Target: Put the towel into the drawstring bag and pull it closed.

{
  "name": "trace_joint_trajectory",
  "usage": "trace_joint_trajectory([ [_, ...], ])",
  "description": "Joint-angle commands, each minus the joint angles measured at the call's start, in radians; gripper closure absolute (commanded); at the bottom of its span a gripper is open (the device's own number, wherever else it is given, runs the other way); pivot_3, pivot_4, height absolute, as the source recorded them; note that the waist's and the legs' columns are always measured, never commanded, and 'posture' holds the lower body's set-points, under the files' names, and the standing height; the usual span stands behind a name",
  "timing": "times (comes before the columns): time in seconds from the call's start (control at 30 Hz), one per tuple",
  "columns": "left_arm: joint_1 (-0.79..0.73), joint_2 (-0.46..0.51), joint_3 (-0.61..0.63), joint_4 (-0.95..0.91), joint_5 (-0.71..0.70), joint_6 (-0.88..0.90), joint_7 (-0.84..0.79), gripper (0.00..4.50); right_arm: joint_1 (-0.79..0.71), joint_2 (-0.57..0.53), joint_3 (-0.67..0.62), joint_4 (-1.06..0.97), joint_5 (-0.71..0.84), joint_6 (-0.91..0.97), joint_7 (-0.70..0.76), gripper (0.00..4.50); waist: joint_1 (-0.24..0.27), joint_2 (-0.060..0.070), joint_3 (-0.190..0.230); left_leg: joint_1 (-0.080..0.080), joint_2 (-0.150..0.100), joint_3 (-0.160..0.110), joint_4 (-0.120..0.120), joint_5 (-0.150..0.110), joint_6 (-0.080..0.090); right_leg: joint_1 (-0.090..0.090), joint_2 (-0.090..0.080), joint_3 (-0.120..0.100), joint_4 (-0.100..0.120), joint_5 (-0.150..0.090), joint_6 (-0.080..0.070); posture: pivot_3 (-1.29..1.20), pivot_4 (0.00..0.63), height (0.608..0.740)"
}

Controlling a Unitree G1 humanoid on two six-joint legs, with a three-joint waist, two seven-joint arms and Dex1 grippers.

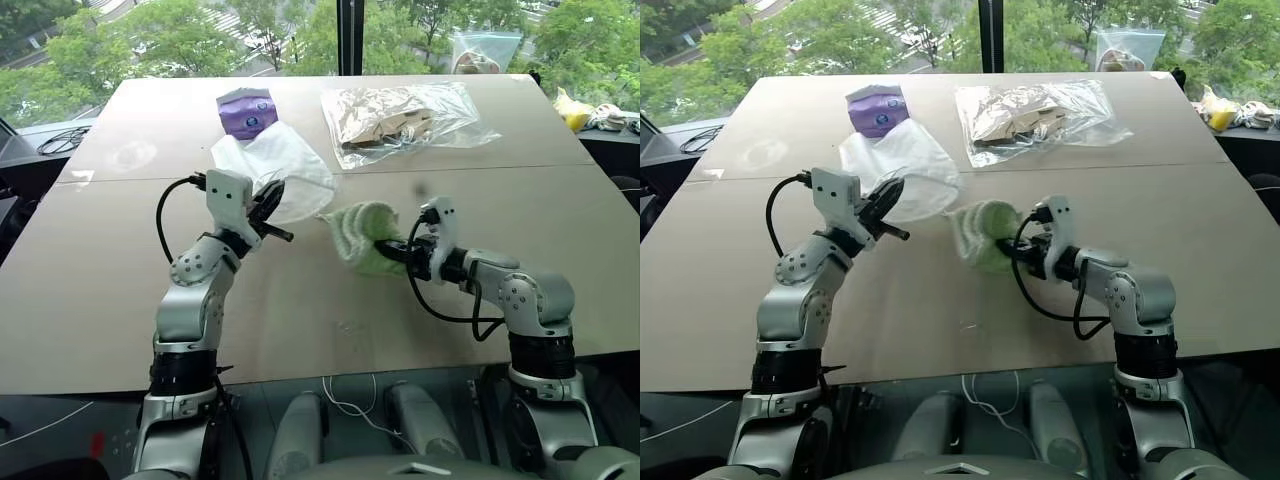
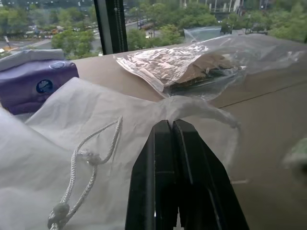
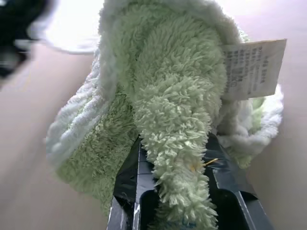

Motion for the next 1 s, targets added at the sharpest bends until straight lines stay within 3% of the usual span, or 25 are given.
trace_joint_trajectory([
  [0.03, -0.027, 0.012, 0.032, -0.052, -0.108, 0.041, -0.061, 4.50, -0.026, -0.003, 0.019, -0.088, 0.072, 0.039, 0.005, 4.32, 0.004, 0.000, 0.000, -0.001, 0.000, 0.000, 0.000, 0.000, 0.000, 0.000, -0.001, 0.000, -0.001, 0.000, 0.000, 0.00, 0.150, 0.740],
  [0.33, -0.035, 0.017, 0.039, -0.109, -0.304, 0.194, -0.134, 4.50, -0.066, 0.025, 0.059, -0.017, 0.033, -0.009, -0.089, 4.32, 0.005, 0.000, 0.000, -0.011, -0.002, 0.000, 0.003, 0.000, 0.000, -0.009, -0.002, 0.000, 0.000, 0.000, 0.000, 0.00, 0.150, 0.740],
  [0.53, -0.016, 0.032, 0.006, -0.136, -0.336, 0.246, -0.165, 4.50, -0.076, 0.016, 0.091, -0.026, 0.039, -0.004, -0.093, 4.32, 0.003, 0.000, 0.000, -0.012, -0.001, -0.001, 0.003, 0.000, 0.000, -0.011, -0.001, -0.001, 0.000, 0.000, 0.000, 0.00, 0.150, 0.740],
  [0.7, 0.006, 0.048, -0.018, -0.163, -0.362, 0.285, -0.203, 4.50, -0.138, 0.121, -0.071, 0.068, 0.030, -0.028, -0.259, 4.32, 0.000, 0.000, 0.000, -0.012, -0.001, 0.000, 0.003, 0.000, 0.000, -0.011, -0.001, 0.000, 0.000, 0.000, 0.000, 0.00, 0.150, 0.740],
  [0.8, 0.022, 0.058, -0.032, -0.171, -0.368, 0.301, -0.218, 4.50, -0.135, 0.157, -0.103, 0.032, 0.109, 0.040, -0.251, 4.32, 0.002, 0.000, 0.000, -0.012, -0.001, -0.001, 0.003, 0.000, 0.000, -0.011, -0.001, -0.001, 0.001, 0.001, 0.000, 0.00, 0.150, 0.740],
  [0.93, 0.019, 0.047, -0.036, -0.176, -0.385, 0.310, -0.216, 4.50, -0.075, 0.063, 0.080, -0.050, 0.086, 0.083, -0.196, 4.32, 0.004, 0.001, 0.000, -0.013, -0.002, -0.001, 0.002, 0.000, 0.000, -0.011, -0.002, -0.001, 0.000, 0.001, 0.000, 0.00, 0.150, 0.740],
  [1.0, 0.015, 0.040, -0.042, -0.178, -0.388, 0.311, -0.211, 4.50, -0.068, 0.059, 0.106, -0.060, 0.094, 0.069, -0.188, 4.32, 0.003, 0.001, 0.000, -0.013, -0.002, -0.001, 0.002, 0.000, 0.000, -0.011, -0.002, -0.001, -0.001, 0.000, 0.000, 0.00, 0.150, 0.740],
])
